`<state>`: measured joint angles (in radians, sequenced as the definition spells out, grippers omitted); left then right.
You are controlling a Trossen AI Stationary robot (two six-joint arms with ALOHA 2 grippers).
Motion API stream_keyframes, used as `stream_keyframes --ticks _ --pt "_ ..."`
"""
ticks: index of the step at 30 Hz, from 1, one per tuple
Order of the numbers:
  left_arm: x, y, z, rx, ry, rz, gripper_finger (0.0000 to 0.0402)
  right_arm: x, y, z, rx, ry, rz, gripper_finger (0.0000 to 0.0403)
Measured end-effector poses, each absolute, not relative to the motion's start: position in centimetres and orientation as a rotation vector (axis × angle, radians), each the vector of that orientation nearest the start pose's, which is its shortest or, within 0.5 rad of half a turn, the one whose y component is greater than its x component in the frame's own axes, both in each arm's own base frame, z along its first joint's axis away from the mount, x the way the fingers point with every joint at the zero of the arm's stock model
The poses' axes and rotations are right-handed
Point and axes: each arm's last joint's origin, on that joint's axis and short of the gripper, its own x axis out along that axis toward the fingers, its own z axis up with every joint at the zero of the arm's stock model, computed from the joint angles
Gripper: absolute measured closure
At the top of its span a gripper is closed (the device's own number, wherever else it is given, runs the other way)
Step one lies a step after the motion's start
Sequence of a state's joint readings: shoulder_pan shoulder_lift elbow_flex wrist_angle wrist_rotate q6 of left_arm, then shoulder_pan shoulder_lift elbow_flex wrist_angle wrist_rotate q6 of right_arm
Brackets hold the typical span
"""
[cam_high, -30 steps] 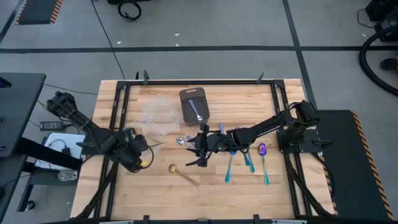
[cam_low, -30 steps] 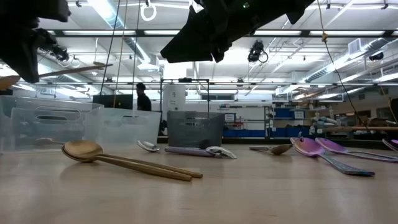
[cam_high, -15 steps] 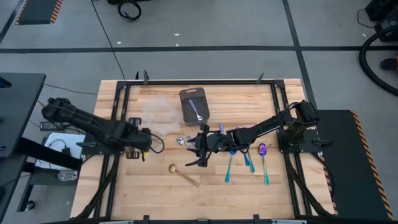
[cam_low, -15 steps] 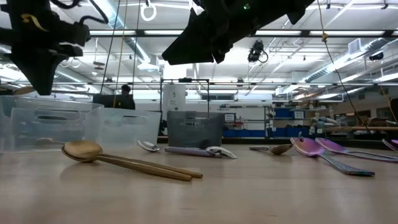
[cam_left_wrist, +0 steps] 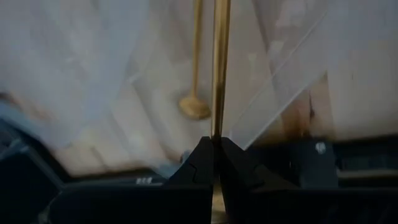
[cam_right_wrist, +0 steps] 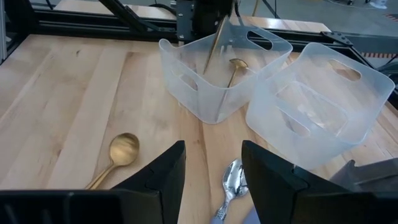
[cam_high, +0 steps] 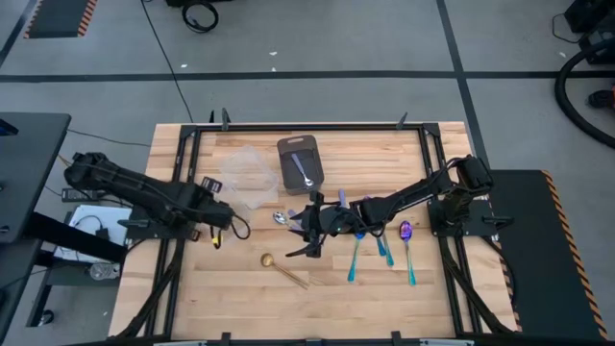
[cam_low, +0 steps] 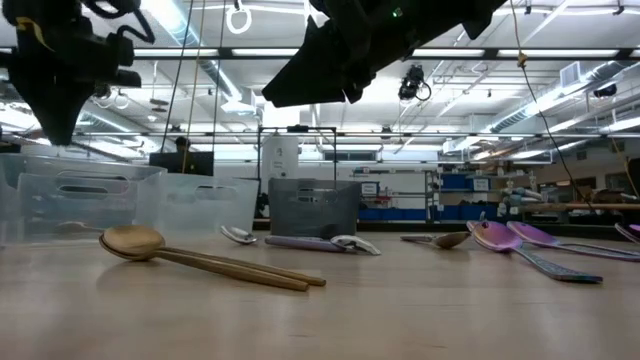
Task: Sort silverware by color (type)
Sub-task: Put the gold spoon into the bottom transparent bin
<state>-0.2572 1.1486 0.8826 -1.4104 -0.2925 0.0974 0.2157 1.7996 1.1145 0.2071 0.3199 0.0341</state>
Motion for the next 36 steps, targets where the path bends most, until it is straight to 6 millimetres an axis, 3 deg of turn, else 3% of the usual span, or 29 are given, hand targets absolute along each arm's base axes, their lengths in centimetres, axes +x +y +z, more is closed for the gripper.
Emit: stream_keyframes --ticks 5,16,20,30,36 --pt "14.8 -2.5 26.2 0.51 1.691 -0.026 0.0387 38.6 7.1 20.8 -0.078 0.46 -0.121 0.0236" --pt "15.0 -0.5 26.1 0.352 1.728 0.041 0.0387 38.5 7.3 20.8 -0.076 0.463 -0.114 0.0236" --pt "16.1 -0.4 25.1 0.298 1.698 0.065 0.0387 38.5 7.3 20.8 -0.075 0.462 -0.113 0.0236" --pt "18.1 -0.5 21.1 0.334 1.871 0.064 0.0386 38.6 7.3 20.8 -0.07 0.46 -0.095 0.0236" --pt "18.2 -0.4 19.4 0.374 1.887 0.027 0.0366 38.6 7.3 20.8 -0.07 0.461 -0.094 0.0236"
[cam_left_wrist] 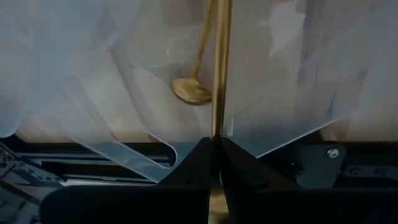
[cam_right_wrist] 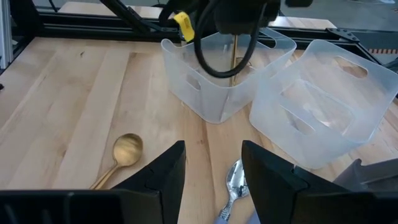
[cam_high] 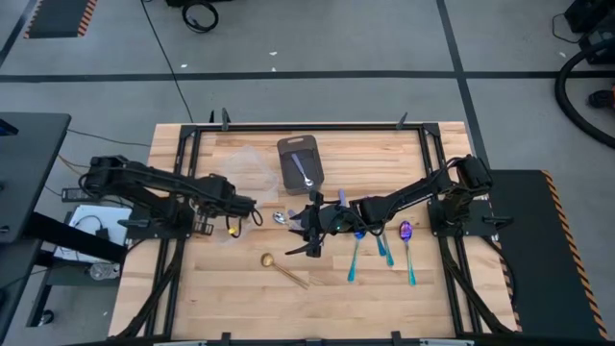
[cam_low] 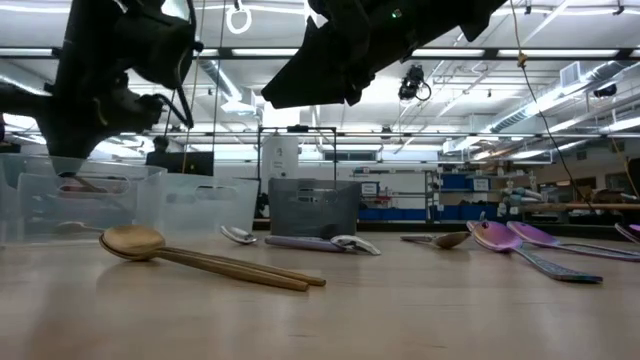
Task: Sort silverware by color (type)
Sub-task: Put the gold spoon into the bottom transparent bin, then put the purple spoon into the black transparent bin
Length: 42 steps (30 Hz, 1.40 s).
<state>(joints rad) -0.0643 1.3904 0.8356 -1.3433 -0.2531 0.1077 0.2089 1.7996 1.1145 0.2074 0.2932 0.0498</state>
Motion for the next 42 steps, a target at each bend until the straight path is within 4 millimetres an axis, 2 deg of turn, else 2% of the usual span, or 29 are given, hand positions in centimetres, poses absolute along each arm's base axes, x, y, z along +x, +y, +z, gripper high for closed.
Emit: stream_keyframes --ticks 6,11,14,16,20,25,30,34,42 --pt "18.3 -0.4 18.8 0.374 1.848 0.049 0.0347 38.6 7.3 20.8 -0.07 0.461 -0.094 0.0236" --pt "18.6 -0.4 19.8 0.365 1.82 0.06 0.028 38.6 7.3 20.8 -0.07 0.461 -0.094 0.0236" --pt "19.1 -0.5 21.3 0.384 1.816 0.068 0.024 38.6 7.3 20.8 -0.07 0.461 -0.094 0.0236" --pt "19.8 -0.8 22.7 0.402 1.762 0.06 0.0229 38.6 7.3 20.8 -0.07 0.461 -0.094 0.0236" --pt "21.2 -1.9 25.8 0.425 1.599 0.038 0.0229 38.5 7.3 20.8 -0.07 0.463 -0.094 0.0236" --pt "23.1 -3.6 27.5 0.349 1.328 0.071 0.0245 38.5 7.6 20.7 -0.076 0.47 -0.086 0.0236" --pt "23.7 -5.2 27.9 0.28 1.2 0.078 0.0258 38.4 7.6 20.5 -0.08 0.49 -0.087 0.0236" --pt "24.1 -6.9 27.6 0.288 1.111 0.023 0.026 38.3 7.6 20.5 -0.076 0.5 -0.088 0.0236" --pt "23.8 -9.3 24.0 0.242 1.014 -0.019 0.026 38.2 7.8 20.4 -0.089 0.501 -0.109 0.0236"
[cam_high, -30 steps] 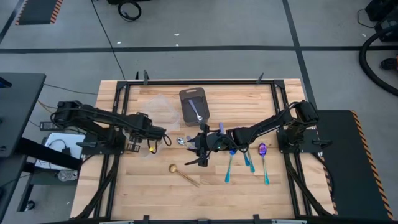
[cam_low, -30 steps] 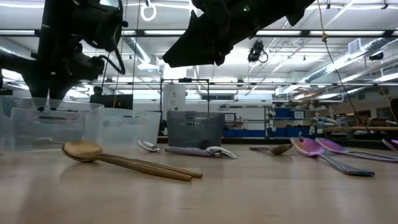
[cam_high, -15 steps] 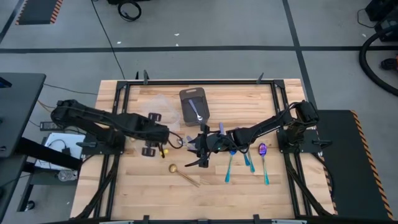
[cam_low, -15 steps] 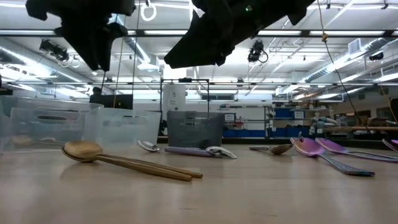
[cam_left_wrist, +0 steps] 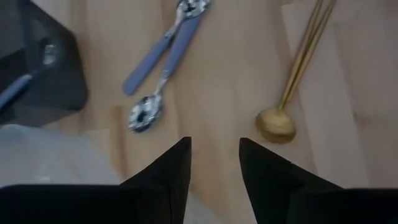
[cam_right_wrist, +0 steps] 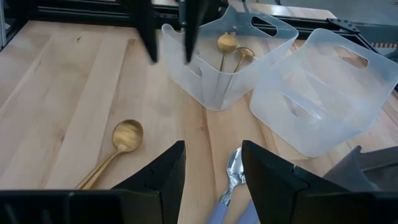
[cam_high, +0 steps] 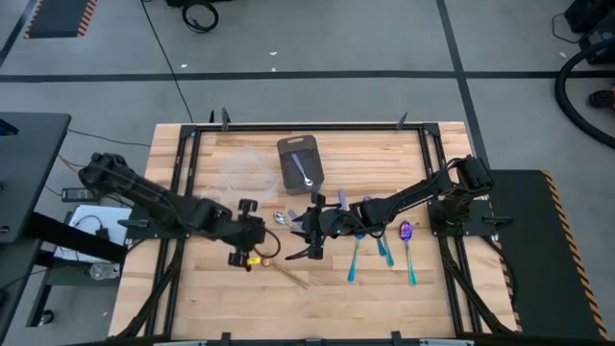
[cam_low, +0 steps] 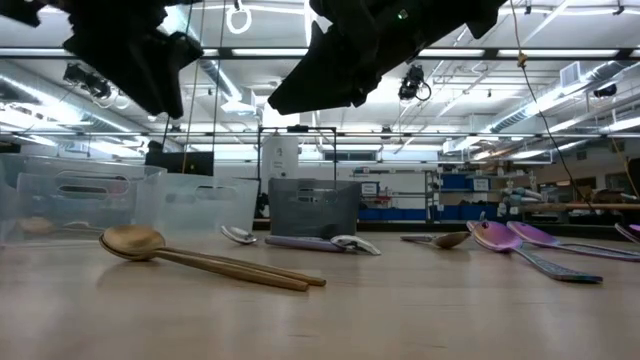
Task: Sort silverware by color (type)
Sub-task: Put the purple spoon into the black transparent bin
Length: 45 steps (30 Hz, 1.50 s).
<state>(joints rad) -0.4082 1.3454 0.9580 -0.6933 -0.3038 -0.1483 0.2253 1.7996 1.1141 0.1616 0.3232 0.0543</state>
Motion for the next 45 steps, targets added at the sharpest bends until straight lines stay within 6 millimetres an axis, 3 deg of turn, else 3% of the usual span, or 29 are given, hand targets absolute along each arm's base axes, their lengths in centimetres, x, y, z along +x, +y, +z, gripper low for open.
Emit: stream_keyframes --ticks 5,12,22,31,38,45 --pt "23.3 -9.7 22.6 0.207 1.016 -0.011 0.026 38.2 7.8 20.4 -0.085 0.5 -0.11 0.0236" --pt "23.6 -9.9 22.6 0.18 0.99 -0.008 0.026 38.3 7.8 20.5 -0.083 0.493 -0.11 0.0236" --pt "25.5 -10.8 19.6 0.173 1.048 0.011 0.026 37.5 7.6 20.0 -0.101 0.595 -0.138 0.0236" --pt "27.1 -11.1 18.0 0.164 1.039 -0.07 0.026 36.4 6.6 21.2 -0.074 0.633 -0.255 0.0236" --pt "29.1 -8.9 17.6 0.175 0.973 -0.037 0.026 36.2 6.4 20.9 -0.078 0.668 -0.264 0.0236" --pt "30.6 -6.3 15.3 0.315 1.038 -0.048 0.026 35.5 5.3 20.1 -0.065 0.775 -0.335 0.0236"
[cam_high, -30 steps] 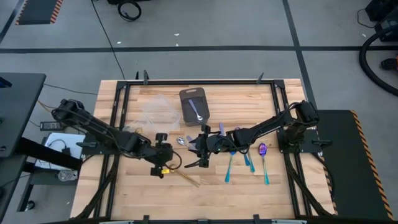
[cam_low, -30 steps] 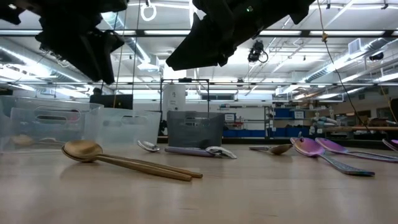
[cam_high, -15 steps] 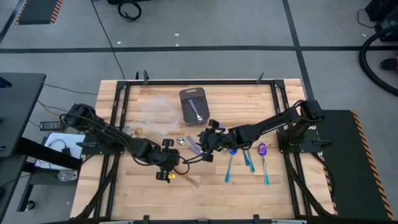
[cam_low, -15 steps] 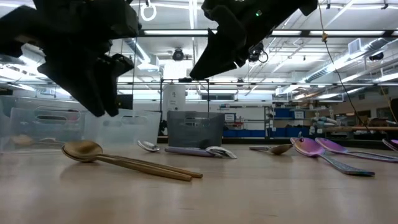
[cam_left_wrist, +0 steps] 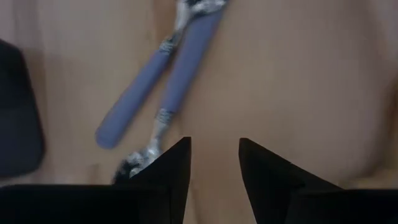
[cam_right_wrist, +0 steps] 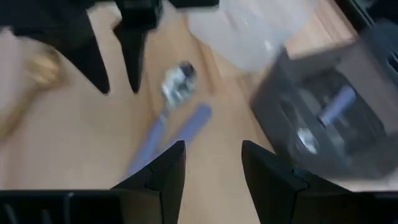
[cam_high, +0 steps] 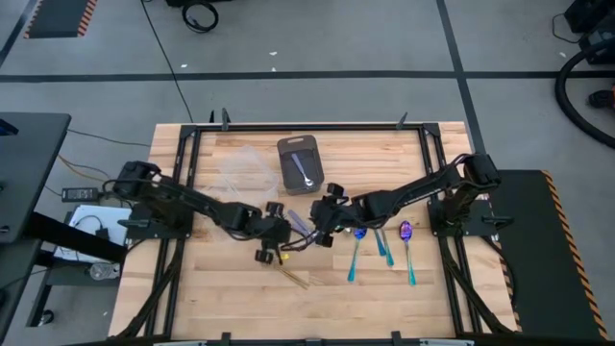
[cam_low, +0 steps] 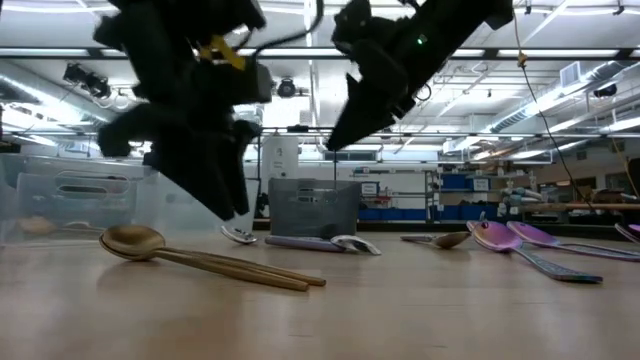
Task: Sort silverware by color (type)
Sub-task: Put the purple spoon into the black transparent bin
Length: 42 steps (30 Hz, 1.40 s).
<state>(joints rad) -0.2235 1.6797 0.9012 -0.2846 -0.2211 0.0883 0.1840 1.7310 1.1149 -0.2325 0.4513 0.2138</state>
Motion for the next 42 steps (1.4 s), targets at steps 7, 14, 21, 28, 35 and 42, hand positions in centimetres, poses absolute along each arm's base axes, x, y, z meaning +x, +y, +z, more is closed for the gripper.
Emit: stream_keyframes --ticks 7,14,21,28,35,42 --pt "31.6 -4.6 14.4 0.407 1.018 -0.065 0.026 35.4 4.8 20.0 -0.046 0.788 -0.365 0.0236" --pt "32.2 -2.5 14.1 0.369 1.015 -0.107 0.026 35.4 4.8 19.9 -0.048 0.795 -0.363 0.0236" --pt "32.4 -1.5 13.9 0.348 1.007 -0.178 0.026 35.4 4.8 19.9 -0.047 0.795 -0.361 0.0236" --pt "32.4 -1.5 12.6 0.312 1.041 -0.227 0.026 35.4 4.8 19.9 -0.041 0.794 -0.363 0.0236" --pt "32.6 -2.2 11.4 0.312 1.067 -0.253 0.0282 35.4 4.8 19.9 -0.042 0.795 -0.363 0.0236" --pt "32.3 -2.9 11.2 0.279 1.1 -0.239 0.0368 35.4 4.8 19.9 -0.042 0.794 -0.364 0.0236"
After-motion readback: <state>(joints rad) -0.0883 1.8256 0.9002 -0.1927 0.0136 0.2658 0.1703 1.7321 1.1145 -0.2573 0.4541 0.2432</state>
